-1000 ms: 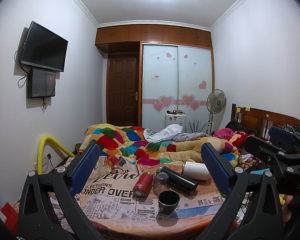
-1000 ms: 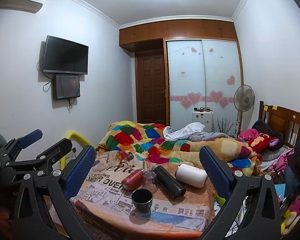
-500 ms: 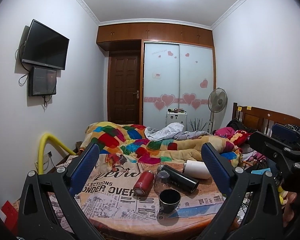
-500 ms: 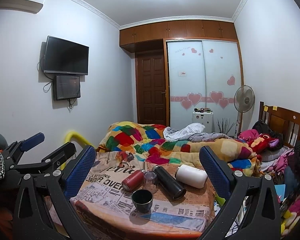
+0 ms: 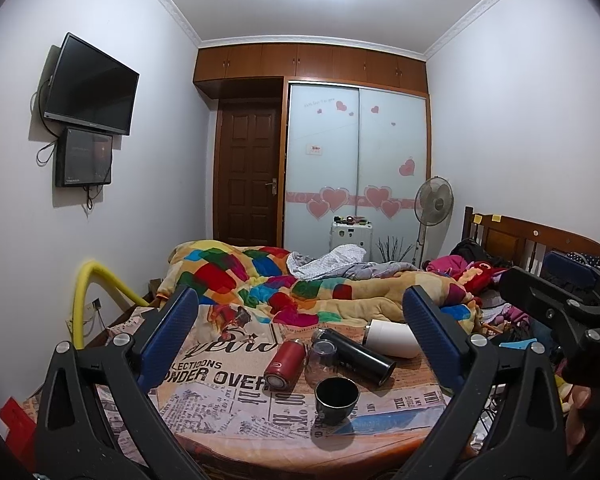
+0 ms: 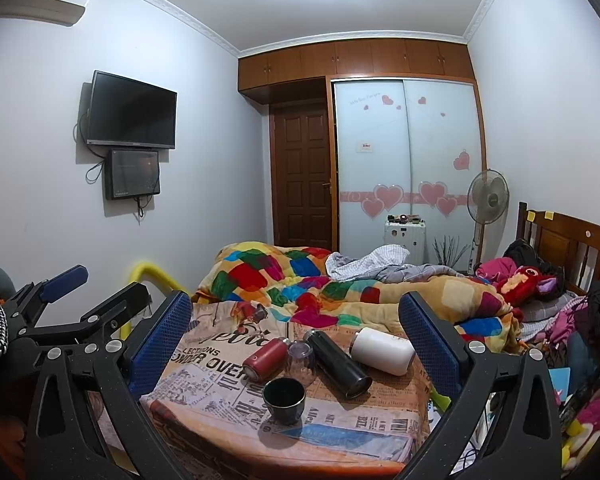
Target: Flip cup upright
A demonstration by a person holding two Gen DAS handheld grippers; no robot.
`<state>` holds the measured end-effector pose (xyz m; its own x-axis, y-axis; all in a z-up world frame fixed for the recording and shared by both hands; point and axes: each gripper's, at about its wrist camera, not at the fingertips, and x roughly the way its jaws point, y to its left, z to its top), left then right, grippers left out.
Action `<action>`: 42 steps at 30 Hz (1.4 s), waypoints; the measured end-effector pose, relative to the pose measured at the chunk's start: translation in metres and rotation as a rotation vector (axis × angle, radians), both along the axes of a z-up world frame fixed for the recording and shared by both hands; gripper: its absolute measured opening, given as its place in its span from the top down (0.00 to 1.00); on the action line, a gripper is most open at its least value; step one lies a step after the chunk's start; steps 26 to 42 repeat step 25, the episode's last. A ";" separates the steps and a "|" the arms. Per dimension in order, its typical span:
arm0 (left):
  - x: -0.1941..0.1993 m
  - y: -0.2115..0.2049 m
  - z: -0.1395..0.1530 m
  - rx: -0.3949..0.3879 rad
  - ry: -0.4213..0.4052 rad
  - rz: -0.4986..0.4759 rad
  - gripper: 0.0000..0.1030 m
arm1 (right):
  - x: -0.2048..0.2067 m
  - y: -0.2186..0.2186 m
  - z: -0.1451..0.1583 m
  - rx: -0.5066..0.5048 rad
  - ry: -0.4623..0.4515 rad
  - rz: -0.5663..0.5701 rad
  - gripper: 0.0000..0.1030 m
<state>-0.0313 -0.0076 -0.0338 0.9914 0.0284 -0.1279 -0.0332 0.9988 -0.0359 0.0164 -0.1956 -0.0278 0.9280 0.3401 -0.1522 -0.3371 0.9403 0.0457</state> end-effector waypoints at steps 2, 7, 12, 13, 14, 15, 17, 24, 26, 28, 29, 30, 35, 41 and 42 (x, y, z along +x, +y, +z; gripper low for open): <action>0.000 0.000 -0.001 -0.008 0.002 -0.005 0.00 | 0.000 0.000 0.000 -0.002 0.001 -0.001 0.00; 0.000 -0.001 0.000 -0.022 0.007 -0.008 0.00 | 0.001 0.001 0.001 -0.003 0.005 -0.003 0.00; 0.001 0.000 0.001 -0.024 0.010 -0.007 0.00 | 0.002 0.000 0.001 -0.003 0.007 -0.002 0.00; 0.001 0.000 0.001 -0.024 0.010 -0.007 0.00 | 0.002 0.000 0.001 -0.005 0.007 -0.002 0.00; 0.000 0.000 0.001 -0.024 0.009 -0.006 0.00 | 0.002 0.000 0.001 -0.005 0.008 -0.002 0.00; 0.000 -0.001 0.001 -0.024 0.010 -0.006 0.00 | 0.002 0.000 0.001 -0.006 0.009 -0.001 0.00; 0.001 -0.001 0.001 -0.024 0.010 -0.007 0.00 | 0.002 0.001 0.000 -0.007 0.011 0.000 0.00; 0.001 0.000 0.001 -0.030 0.012 -0.002 0.00 | 0.005 0.006 0.000 -0.022 0.015 0.008 0.00; 0.001 0.001 0.001 -0.033 0.012 0.000 0.00 | 0.005 0.008 0.000 -0.025 0.018 0.009 0.00; 0.001 0.001 0.001 -0.033 0.012 0.000 0.00 | 0.005 0.008 0.000 -0.025 0.018 0.009 0.00; 0.001 0.001 0.001 -0.033 0.012 0.000 0.00 | 0.005 0.008 0.000 -0.025 0.018 0.009 0.00; 0.001 0.001 0.001 -0.033 0.012 0.000 0.00 | 0.005 0.008 0.000 -0.025 0.018 0.009 0.00; 0.001 0.001 0.001 -0.033 0.012 0.000 0.00 | 0.005 0.008 0.000 -0.025 0.018 0.009 0.00; 0.001 0.001 0.001 -0.033 0.012 0.000 0.00 | 0.005 0.008 0.000 -0.025 0.018 0.009 0.00; 0.001 0.001 0.001 -0.033 0.012 0.000 0.00 | 0.005 0.008 0.000 -0.025 0.018 0.009 0.00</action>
